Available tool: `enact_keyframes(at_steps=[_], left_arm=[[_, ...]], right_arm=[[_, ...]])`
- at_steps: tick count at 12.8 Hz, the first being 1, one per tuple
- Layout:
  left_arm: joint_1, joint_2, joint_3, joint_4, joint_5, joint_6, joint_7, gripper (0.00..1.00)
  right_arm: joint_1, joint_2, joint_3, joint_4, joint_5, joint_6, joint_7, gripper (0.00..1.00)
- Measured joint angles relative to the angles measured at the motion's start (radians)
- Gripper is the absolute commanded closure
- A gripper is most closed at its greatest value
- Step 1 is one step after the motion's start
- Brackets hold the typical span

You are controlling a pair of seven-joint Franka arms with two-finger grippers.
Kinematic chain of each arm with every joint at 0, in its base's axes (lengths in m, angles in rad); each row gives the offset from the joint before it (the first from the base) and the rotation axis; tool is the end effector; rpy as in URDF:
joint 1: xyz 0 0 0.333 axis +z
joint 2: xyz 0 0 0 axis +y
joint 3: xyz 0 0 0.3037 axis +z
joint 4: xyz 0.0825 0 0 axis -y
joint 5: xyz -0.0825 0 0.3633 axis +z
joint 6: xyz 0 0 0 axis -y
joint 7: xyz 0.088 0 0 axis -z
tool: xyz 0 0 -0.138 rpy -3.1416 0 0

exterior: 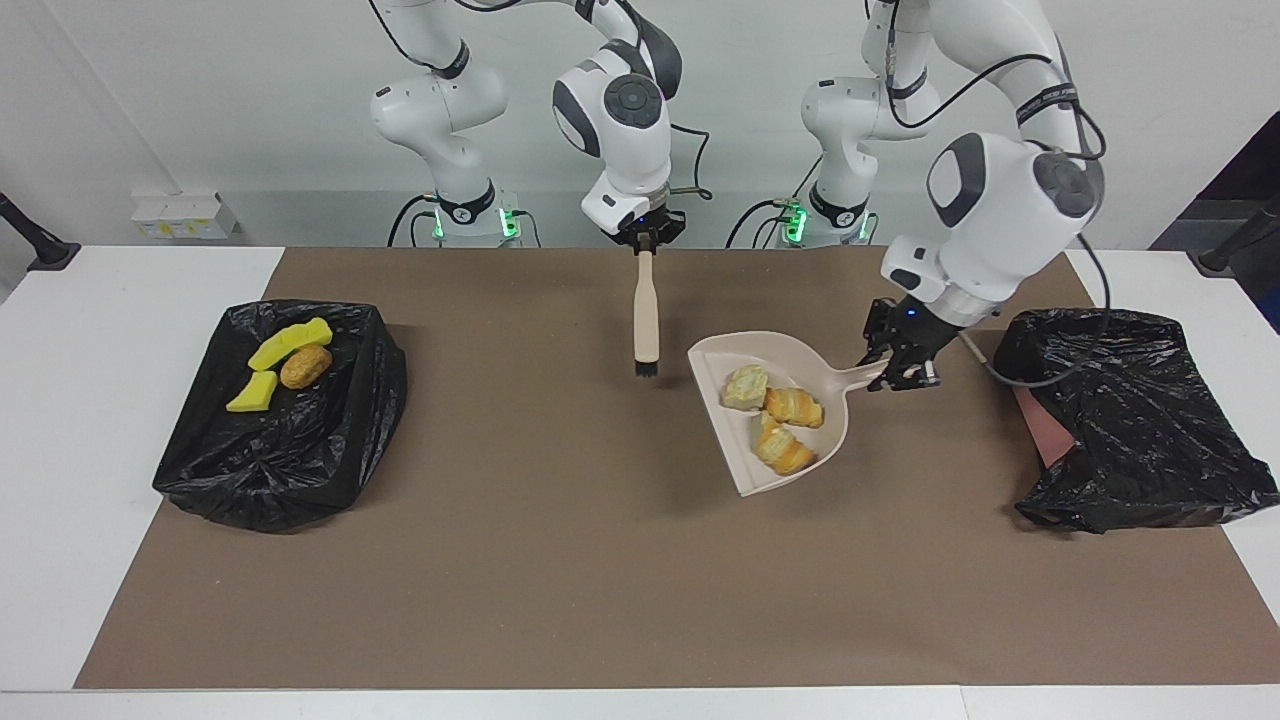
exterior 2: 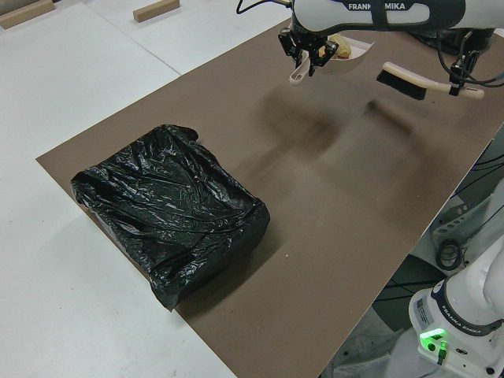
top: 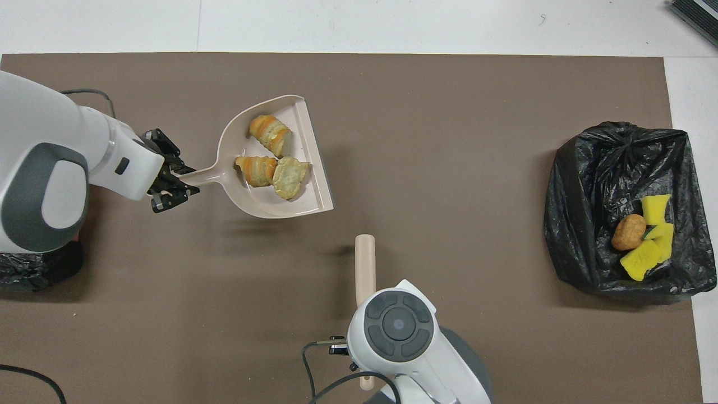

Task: Sweep and dump trash in bin
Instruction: 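Carry the loaded dustpan to the black bag with the left gripper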

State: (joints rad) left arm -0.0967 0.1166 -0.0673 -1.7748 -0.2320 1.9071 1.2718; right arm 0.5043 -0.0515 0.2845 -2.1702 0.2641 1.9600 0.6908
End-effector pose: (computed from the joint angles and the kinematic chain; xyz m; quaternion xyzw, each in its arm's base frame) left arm 0.5677 -0.1163 0.4551 0.7725 -0.6248 0.0663 0.0924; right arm 0.3252 0.3630 0.3730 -0.9907 0.0118 0.1328 0.0281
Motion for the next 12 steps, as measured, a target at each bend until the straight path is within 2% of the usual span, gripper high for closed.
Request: enact_keyframes(at_steps=[4,7,9,10,12], left_arm=[[0.097,-0.001,0.010,0.101,0.002,-0.098,0.037,1.00],[0.243,-0.001,0.014,0.139,0.002,-0.179,0.181,1.00],[0.355,-0.001,0.017,0.157,0.002,-0.232,0.310,1.00],[0.410,0.000,0.018,0.164,0.002,-0.251,0.377,1.00],[0.502,0.000,0.021,0.174,0.006,-0.262,0.499,1.00]], right_arm=[[0.054,0.050,0.000,-0.063,0.001,0.114,0.007,1.00],[0.075,0.058,0.000,-0.080,0.001,0.133,0.007,0.99],[0.075,0.056,0.000,-0.084,0.001,0.137,0.007,0.88],[0.075,0.055,0.000,-0.086,0.001,0.138,0.007,0.66],[0.075,0.054,0.000,-0.091,0.001,0.139,0.007,0.00]])
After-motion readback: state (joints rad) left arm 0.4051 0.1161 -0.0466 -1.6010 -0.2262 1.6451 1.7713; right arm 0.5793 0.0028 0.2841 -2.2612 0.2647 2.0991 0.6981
